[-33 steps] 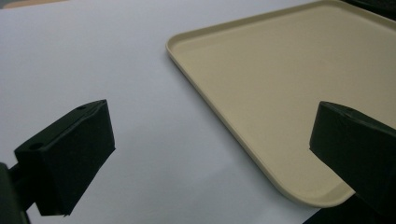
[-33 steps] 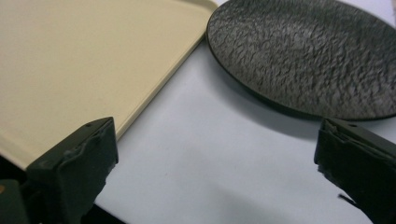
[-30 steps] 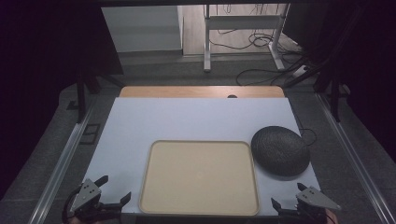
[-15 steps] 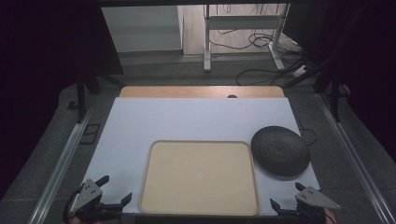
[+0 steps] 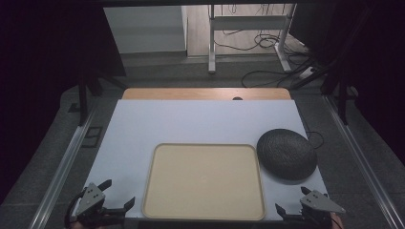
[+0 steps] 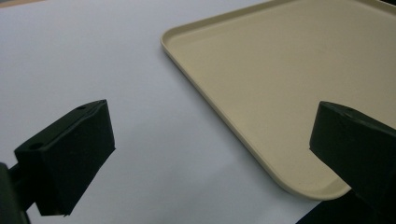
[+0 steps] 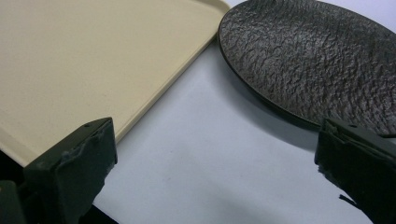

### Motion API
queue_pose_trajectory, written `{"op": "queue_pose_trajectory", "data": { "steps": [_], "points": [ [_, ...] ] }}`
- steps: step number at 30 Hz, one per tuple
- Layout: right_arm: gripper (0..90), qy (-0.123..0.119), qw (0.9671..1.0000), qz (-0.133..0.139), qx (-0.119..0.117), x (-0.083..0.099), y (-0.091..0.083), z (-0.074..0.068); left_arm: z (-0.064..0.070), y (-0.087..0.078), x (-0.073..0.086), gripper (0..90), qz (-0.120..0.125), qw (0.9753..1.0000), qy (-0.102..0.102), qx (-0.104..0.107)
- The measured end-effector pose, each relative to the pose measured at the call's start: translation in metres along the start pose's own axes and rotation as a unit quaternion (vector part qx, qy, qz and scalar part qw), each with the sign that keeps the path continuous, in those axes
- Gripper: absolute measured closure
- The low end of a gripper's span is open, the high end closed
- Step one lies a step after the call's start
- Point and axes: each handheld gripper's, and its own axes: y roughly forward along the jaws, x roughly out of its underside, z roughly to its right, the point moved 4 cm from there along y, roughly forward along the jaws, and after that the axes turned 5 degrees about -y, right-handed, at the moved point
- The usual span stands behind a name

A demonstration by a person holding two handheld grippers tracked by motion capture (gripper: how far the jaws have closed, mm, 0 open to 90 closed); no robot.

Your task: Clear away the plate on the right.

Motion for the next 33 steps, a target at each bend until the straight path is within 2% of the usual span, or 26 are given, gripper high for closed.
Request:
{"op": "queue_pose_trajectory", "data": {
  "steps": [10, 29, 33],
  "points": [
    [0.0, 0.004, 1.0000, 0.000, -0.004, -0.005, 0.005, 0.002, 0.001, 0.001, 0.000, 0.0, -0.002, 1.0000, 0.001, 0.001],
    [0.0, -0.017, 0.9994, -0.027, -0.011, -0.009, 0.016, 0.004, 0.002, 0.002, 0.001, 0.0, -0.007, 1.0000, 0.005, 0.003],
    [0.0, -0.018, 0.9995, -0.021, -0.011, -0.011, 0.018, 0.005, 0.002, 0.003, 0.001, 0.0, -0.008, 1.0000, 0.005, 0.003]
  ]
}}
